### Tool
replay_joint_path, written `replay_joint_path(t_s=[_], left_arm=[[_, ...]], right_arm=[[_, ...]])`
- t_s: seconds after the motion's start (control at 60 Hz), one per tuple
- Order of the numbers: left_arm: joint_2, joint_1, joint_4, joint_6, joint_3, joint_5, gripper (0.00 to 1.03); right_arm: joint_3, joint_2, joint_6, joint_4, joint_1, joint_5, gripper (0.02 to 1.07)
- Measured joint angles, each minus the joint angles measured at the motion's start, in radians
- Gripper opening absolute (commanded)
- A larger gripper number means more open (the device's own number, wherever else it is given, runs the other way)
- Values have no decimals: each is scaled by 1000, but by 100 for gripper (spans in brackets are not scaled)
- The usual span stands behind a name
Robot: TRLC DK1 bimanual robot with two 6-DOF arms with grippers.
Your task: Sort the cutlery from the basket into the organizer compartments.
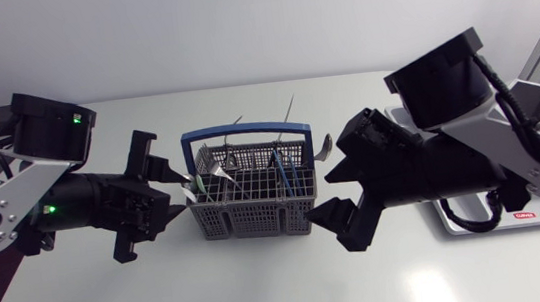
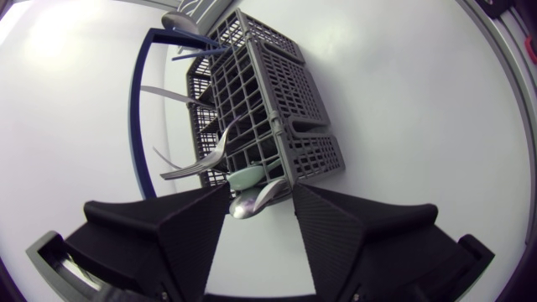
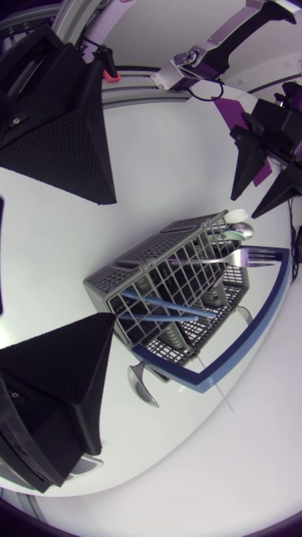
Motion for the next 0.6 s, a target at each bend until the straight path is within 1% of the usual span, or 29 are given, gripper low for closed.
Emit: replay_joint_path(t_s=[0.067,0.1,0.217,0.283,0.4,0.417,0.6], left_arm=[[16,10,6,26,0,0,36],[20,13,7,32,0,0,33],[36,24,9,63,0,1,32],[47,29,9,78,2,1,30],[64,36,10,89,13,5,29],[66,36,10,89,15,5,28],[80,35,17,97,19,9,28]], right_arm=[[-3,2,-4,2,0,2,95],[-3,4,-6,4,0,2,95],[-3,17,-7,21,0,2,95],[-5,19,-7,27,-1,2,95],[-21,25,-10,45,-1,2,95],[-23,27,-10,48,-1,2,95],[-41,38,-11,55,-3,2,95]])
